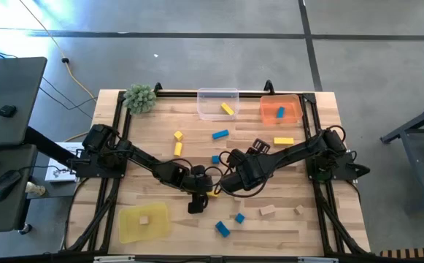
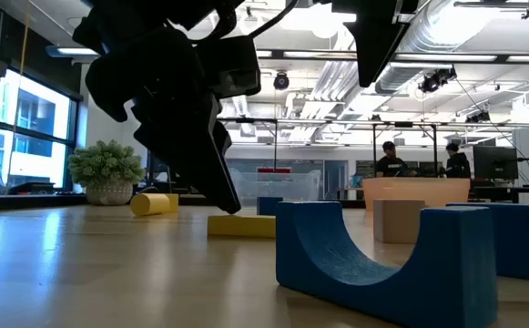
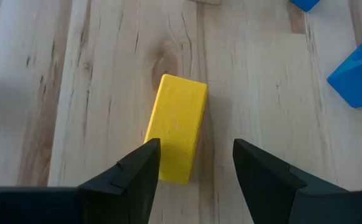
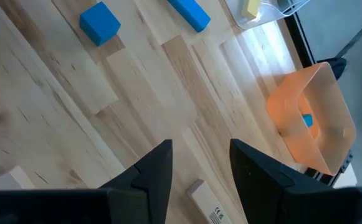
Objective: Sort & place blocks by color
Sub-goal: Put the yellow block into the transparent bin
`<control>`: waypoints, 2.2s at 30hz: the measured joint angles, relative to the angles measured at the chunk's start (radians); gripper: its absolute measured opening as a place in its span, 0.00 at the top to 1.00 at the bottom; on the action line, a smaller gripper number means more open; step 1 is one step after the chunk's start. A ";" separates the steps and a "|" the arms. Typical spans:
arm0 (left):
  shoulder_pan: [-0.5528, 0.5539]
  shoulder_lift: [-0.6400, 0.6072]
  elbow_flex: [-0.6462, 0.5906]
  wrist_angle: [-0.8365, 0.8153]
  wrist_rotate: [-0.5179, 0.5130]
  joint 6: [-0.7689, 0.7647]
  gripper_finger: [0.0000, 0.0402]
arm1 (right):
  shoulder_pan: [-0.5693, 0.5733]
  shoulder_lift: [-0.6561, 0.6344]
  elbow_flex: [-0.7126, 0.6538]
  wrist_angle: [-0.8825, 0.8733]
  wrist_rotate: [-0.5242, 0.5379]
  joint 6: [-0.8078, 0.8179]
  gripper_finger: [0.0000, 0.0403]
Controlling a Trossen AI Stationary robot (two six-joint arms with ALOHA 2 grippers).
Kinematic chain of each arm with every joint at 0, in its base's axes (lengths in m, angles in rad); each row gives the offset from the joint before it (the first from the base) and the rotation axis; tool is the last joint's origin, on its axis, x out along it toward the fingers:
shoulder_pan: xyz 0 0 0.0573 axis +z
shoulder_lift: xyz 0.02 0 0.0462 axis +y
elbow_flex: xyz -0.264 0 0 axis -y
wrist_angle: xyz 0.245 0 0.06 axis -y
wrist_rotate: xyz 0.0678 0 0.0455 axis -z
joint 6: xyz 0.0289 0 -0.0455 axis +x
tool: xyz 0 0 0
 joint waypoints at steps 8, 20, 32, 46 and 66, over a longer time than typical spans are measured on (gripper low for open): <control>-0.010 -0.013 0.037 -0.088 -0.072 0.095 0.52 | 0.002 0.000 0.000 0.000 -0.009 0.010 0.63; 0.010 -0.004 0.040 -0.101 -0.062 0.203 0.52 | 0.002 0.000 0.000 0.000 -0.002 0.019 0.63; 0.023 -0.003 0.040 -0.102 0.019 0.236 0.52 | 0.000 0.000 0.000 0.000 -0.001 0.042 0.63; 0.038 0.041 0.040 -0.097 -0.008 0.245 0.52 | 0.000 0.000 0.000 0.000 -0.001 0.068 0.63; 0.036 0.064 0.041 -0.063 0.033 0.236 0.75 | -0.008 0.000 0.000 0.000 -0.013 0.115 0.63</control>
